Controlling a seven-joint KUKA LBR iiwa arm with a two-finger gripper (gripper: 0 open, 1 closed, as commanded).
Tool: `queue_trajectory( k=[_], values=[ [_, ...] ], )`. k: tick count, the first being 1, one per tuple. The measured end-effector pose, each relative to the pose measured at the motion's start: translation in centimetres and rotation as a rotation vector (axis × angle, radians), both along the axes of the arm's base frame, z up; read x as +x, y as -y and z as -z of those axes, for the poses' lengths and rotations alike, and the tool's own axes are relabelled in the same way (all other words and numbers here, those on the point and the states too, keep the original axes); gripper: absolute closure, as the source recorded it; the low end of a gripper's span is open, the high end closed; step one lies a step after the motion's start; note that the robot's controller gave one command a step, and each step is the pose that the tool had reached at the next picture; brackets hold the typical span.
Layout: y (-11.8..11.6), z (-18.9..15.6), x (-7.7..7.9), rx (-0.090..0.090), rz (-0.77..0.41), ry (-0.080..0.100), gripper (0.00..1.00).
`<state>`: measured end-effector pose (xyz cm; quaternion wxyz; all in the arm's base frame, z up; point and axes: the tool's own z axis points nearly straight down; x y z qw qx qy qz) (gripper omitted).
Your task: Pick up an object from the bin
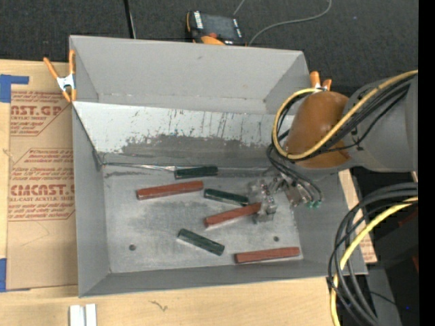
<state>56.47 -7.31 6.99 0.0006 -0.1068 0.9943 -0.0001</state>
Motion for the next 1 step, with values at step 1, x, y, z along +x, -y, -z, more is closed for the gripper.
queue_trajectory(
  k=[1],
  values=[
    [0.56, -17.91, 0.43, -0.002, -0.154, 0.010, 1.00]
  ],
)
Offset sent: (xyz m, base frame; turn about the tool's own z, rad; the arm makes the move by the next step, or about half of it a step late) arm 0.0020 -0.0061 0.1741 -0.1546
